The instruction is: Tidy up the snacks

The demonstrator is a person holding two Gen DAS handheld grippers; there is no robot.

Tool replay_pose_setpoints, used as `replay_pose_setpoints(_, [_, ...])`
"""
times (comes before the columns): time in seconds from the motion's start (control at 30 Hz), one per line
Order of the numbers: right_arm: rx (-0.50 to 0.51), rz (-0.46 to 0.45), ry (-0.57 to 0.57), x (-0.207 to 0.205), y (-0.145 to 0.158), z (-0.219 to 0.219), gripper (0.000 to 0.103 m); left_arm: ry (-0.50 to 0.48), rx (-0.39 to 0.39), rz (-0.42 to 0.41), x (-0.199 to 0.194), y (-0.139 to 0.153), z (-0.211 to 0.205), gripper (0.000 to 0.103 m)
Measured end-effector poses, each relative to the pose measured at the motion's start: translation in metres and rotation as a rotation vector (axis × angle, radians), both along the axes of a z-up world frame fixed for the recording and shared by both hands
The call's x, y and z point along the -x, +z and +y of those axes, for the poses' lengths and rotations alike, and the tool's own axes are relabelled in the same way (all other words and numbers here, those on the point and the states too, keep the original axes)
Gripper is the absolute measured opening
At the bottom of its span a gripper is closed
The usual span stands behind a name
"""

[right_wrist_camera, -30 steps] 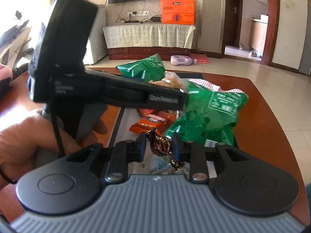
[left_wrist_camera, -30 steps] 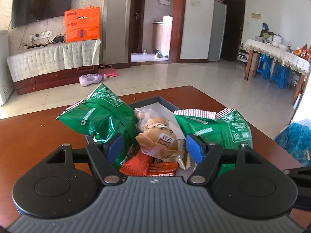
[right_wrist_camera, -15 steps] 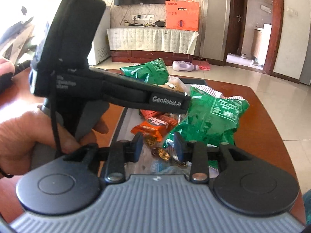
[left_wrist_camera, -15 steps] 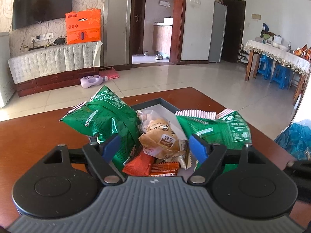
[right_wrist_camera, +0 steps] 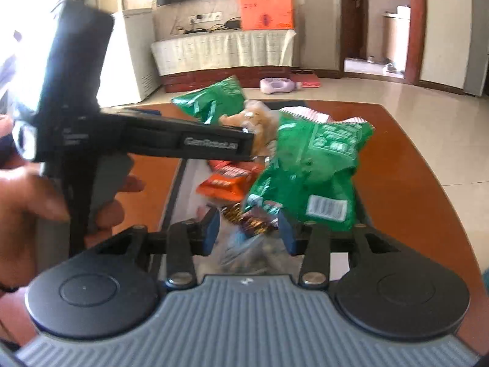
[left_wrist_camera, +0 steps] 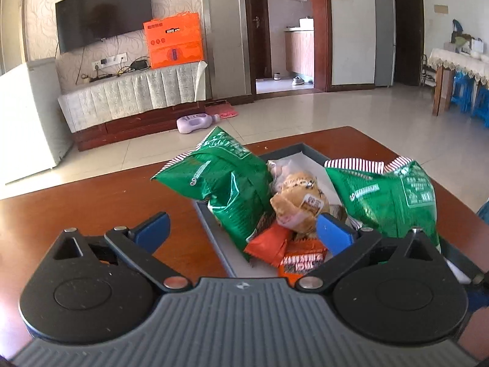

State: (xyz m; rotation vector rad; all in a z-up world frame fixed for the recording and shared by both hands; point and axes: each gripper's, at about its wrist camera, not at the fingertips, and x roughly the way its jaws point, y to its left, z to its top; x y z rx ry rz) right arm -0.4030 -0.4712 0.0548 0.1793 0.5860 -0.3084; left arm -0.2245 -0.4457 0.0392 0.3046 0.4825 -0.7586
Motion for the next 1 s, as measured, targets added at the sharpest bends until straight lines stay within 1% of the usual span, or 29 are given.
replay_pose_setpoints(0.07, [0.002,-0.041,0.001,0.009,0.009,0.007,0.045,0.008,0.016,-0.001,0.005,0.003,0.007,0.103])
replay_pose_setpoints(0.1, [-0.005,-0.041,-0.002,0.012,0.011,0.009,0.045,0.021,0.017,-0.01,0.009,0.005,0.009,0.103])
replay_pose_setpoints(0.17, [0.003,-0.022,-0.015,0.018,0.013,0.017,0.045,0.045,0.01,-0.036,0.016,0.01,0.015,0.103])
replay_pose_setpoints(0.23, [0.018,-0.006,-0.036,0.023,0.014,0.023,0.045,0.043,0.007,-0.066,0.027,0.015,0.02,0.103])
replay_pose_setpoints(0.3, [0.008,0.006,-0.078,0.031,0.014,0.028,0.046,0.034,0.008,-0.082,0.039,0.02,0.027,0.103])
replay_pose_setpoints(0.37, [-0.001,0.003,-0.128,0.043,0.016,0.035,0.05,0.009,0.016,-0.077,0.052,0.026,0.034,0.103])
replay_pose_setpoints(0.47, [0.013,-0.015,-0.173,0.062,0.018,0.047,0.063,-0.002,0.047,-0.042,0.073,0.035,0.048,0.103])
replay_pose_setpoints(0.5, [0.026,-0.016,-0.189,0.072,0.019,0.052,0.065,-0.01,0.058,-0.033,0.08,0.038,0.053,0.103])
replay_pose_setpoints(0.57, [0.037,-0.004,-0.223,0.086,0.018,0.06,0.065,-0.015,0.071,-0.033,0.099,0.046,0.062,0.103])
replay_pose_setpoints(0.67, [0.026,0.007,-0.276,0.11,0.019,0.067,0.066,-0.031,0.094,-0.03,0.125,0.054,0.079,0.103])
replay_pose_setpoints(0.77, [0.002,0.014,-0.318,0.131,0.021,0.075,0.073,-0.043,0.106,-0.019,0.148,0.06,0.095,0.103])
replay_pose_setpoints(0.83, [-0.016,0.01,-0.332,0.145,0.024,0.081,0.073,-0.045,0.106,-0.01,0.161,0.063,0.106,0.103])
replay_pose_setpoints(0.87, [-0.008,0.014,-0.327,0.152,0.025,0.085,0.073,-0.046,0.107,-0.007,0.168,0.064,0.111,0.103])
replay_pose_setpoints(1.0, [0.074,0.029,-0.294,0.168,0.028,0.104,0.073,-0.05,0.091,0.0,0.194,0.066,0.129,0.103])
